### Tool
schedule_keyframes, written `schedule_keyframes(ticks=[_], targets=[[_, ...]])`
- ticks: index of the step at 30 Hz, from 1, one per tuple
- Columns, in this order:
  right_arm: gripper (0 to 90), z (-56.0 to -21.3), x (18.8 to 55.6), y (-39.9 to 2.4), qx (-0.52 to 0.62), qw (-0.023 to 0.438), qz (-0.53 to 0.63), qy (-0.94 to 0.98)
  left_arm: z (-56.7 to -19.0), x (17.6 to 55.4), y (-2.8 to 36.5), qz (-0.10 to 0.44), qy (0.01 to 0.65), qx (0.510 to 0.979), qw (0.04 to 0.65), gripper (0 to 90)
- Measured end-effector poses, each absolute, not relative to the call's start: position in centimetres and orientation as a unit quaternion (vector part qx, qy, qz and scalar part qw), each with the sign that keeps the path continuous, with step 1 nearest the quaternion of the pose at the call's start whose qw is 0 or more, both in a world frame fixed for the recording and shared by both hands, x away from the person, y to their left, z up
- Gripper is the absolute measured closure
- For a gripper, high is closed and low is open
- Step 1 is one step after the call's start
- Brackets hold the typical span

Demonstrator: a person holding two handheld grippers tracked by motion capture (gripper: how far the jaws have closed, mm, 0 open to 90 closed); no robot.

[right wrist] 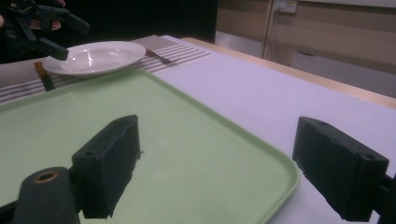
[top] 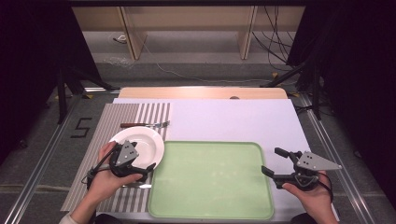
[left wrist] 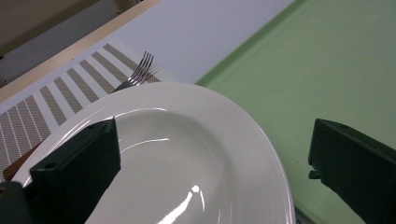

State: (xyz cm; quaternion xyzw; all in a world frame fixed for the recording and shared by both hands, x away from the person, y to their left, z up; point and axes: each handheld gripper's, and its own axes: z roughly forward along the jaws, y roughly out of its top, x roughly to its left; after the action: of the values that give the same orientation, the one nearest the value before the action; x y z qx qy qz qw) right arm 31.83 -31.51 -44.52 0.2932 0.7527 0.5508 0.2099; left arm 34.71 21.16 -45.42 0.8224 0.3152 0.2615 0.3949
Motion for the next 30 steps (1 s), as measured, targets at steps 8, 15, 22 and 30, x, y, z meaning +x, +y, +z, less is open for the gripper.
schedule_keyframes(ticks=[8, 15, 22, 30], targets=[[16.1, -44.53, 31.82, -31.5, 0.293, 0.209, 0.55, 0.753, -45.64, 34.74, 21.02, 0.258, 0.316, 0.825, 0.391, 2.7], [16.1, -44.43, 31.73, -31.55, 0.292, 0.211, 0.551, 0.753, -45.62, 34.59, 21.02, 0.26, 0.317, 0.825, 0.388, 3.2], [16.1, -44.34, 31.6, -31.78, 0.292, 0.212, 0.556, 0.749, -45.58, 34.44, 21.12, 0.256, 0.321, 0.821, 0.396, 3.6], [16.1, -44.36, 31.63, -31.77, 0.292, 0.211, 0.553, 0.751, -45.59, 34.44, 21.18, 0.257, 0.324, 0.821, 0.393, 3.8]])
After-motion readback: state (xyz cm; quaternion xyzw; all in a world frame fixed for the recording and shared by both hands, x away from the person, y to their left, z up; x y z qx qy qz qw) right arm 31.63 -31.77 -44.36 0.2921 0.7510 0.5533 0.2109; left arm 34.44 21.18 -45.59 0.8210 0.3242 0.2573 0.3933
